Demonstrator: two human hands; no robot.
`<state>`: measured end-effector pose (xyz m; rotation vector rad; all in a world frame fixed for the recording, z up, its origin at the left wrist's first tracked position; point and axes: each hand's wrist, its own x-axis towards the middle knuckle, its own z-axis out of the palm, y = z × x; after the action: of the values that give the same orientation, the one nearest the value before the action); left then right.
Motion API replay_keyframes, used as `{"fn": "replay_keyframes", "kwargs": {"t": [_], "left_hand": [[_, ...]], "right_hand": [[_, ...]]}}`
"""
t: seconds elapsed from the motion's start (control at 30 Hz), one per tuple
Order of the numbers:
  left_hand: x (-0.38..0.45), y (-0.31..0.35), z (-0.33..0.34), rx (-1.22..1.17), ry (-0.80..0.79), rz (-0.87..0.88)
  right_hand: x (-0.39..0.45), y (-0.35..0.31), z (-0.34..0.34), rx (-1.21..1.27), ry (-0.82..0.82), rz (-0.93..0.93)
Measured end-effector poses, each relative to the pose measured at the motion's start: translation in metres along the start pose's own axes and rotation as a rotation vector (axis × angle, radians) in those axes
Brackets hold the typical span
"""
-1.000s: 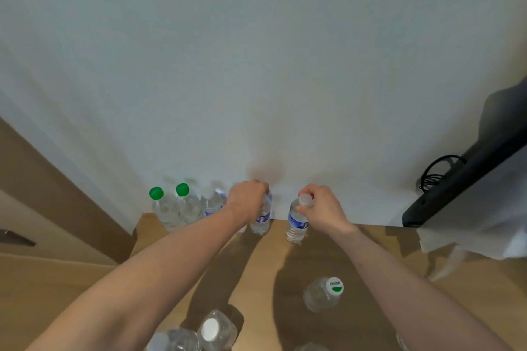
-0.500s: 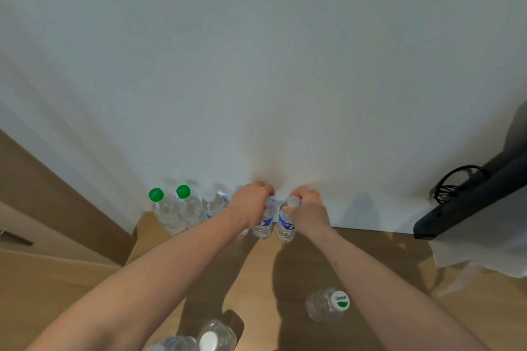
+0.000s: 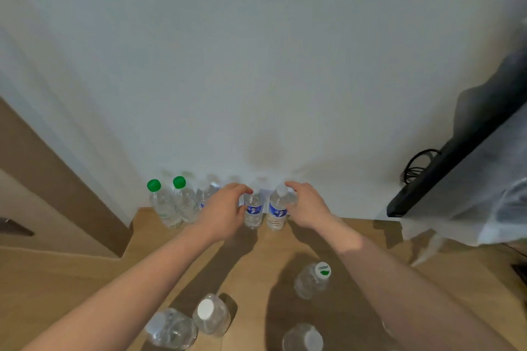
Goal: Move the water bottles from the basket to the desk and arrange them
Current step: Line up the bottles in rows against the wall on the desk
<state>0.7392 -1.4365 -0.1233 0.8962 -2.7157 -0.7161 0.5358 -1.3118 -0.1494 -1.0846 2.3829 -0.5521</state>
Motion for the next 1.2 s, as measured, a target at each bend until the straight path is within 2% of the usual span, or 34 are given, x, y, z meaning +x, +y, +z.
{"fn": "replay_keyframes", "kwargs": {"t": [0.13,0.27,0.33,0.43,0.63,0.8,0.97,1.2], "left_hand": [[-0.044,-0.012,-0.027,-0.033,0.012,-0.036],[-0.104,-0.039,-0.052,-0.052,0.037,-0.120],[-0.138,-0.058,-0.059,-0.066,0.032,-0.165],[-0.187,-0.082,-0.058,-0.039,-0.011,-0.261],[-0.238,-0.087,-0.033,-0.016,-0.117,-0.385],[-0.253,-0.066,-0.010,0.032,-0.121,-0.452],[-0.259,-0.063,0.001,0.045,-0.105,-0.459],[-0.236,-0.079,0.000,0.154,-0.024,-0.402]], "right_hand": [[-0.012,-0.025,-0.004,-0.025,-0.050,-0.014],[-0.058,-0.075,0.003,0.150,-0.013,-0.182],[-0.095,-0.091,0.010,0.235,-0.122,-0.253],[-0.146,-0.098,0.024,0.098,-0.342,-0.303],[-0.194,-0.082,0.050,-0.077,-0.460,-0.403],[-0.208,-0.061,0.053,-0.045,-0.432,-0.388],[-0.232,-0.039,0.062,-0.036,-0.499,-0.323],[-0.266,-0.024,0.070,0.007,-0.515,-0.199]]}}
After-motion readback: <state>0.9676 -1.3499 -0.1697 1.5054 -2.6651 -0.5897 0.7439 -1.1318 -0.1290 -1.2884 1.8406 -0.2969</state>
